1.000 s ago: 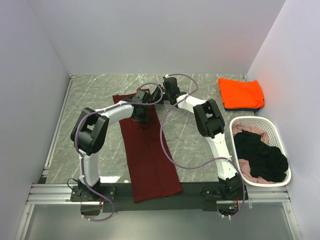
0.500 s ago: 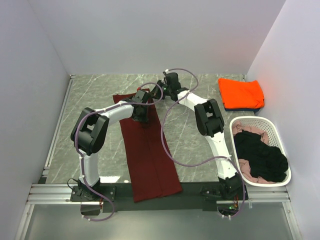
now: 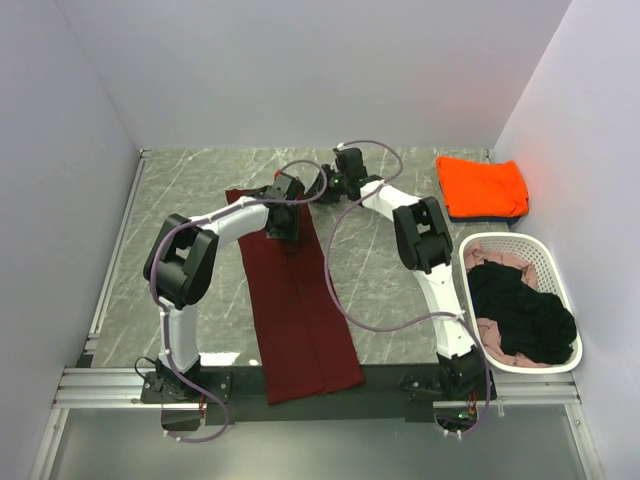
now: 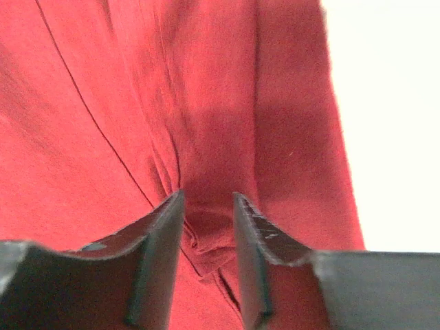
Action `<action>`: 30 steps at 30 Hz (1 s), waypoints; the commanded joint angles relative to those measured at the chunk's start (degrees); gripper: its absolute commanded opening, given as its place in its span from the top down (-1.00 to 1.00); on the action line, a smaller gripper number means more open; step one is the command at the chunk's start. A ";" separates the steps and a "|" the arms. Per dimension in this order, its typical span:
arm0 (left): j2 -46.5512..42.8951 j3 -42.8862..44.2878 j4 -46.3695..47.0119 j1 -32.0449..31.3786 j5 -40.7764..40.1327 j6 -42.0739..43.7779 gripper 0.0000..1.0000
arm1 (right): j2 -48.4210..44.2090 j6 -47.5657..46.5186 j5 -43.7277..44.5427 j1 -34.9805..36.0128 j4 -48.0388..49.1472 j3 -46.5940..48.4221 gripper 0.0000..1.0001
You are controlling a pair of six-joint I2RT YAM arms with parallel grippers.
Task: Fold and stack the t-shirts
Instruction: Fold the tshirt
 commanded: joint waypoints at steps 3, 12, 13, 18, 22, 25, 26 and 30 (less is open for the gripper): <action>-2.87 8.09 -4.09 0.29 -3.72 -2.21 0.03 | -14.42 -7.87 4.26 -1.67 -5.38 -5.16 0.26; -8.60 4.95 -6.99 1.35 -3.64 -9.94 -0.24 | -38.05 -13.33 9.36 -1.05 -12.95 -31.16 0.12; -8.51 4.42 -7.08 1.35 -3.03 -10.91 -0.25 | -42.34 -13.60 9.72 -0.79 -13.74 -36.67 0.10; -5.36 3.36 -5.85 1.35 -1.18 -12.32 -0.26 | -53.70 -14.30 10.86 2.36 -15.32 -52.44 -0.01; -0.78 6.16 -5.76 1.35 -1.97 -11.27 -0.25 | -62.75 -13.43 12.79 5.97 -18.04 -62.02 -0.09; 3.08 8.45 -5.06 1.35 -2.23 -10.83 -0.25 | -67.67 -11.94 14.38 7.73 -19.89 -65.98 -0.10; 4.22 9.24 -5.15 1.35 -2.41 -10.74 -0.25 | -68.74 -11.58 14.20 7.82 -20.33 -66.95 -0.10; 10.28 14.07 -5.50 1.35 -3.02 -10.30 -0.25 | -73.31 -9.48 14.38 7.82 -19.99 -70.65 -0.10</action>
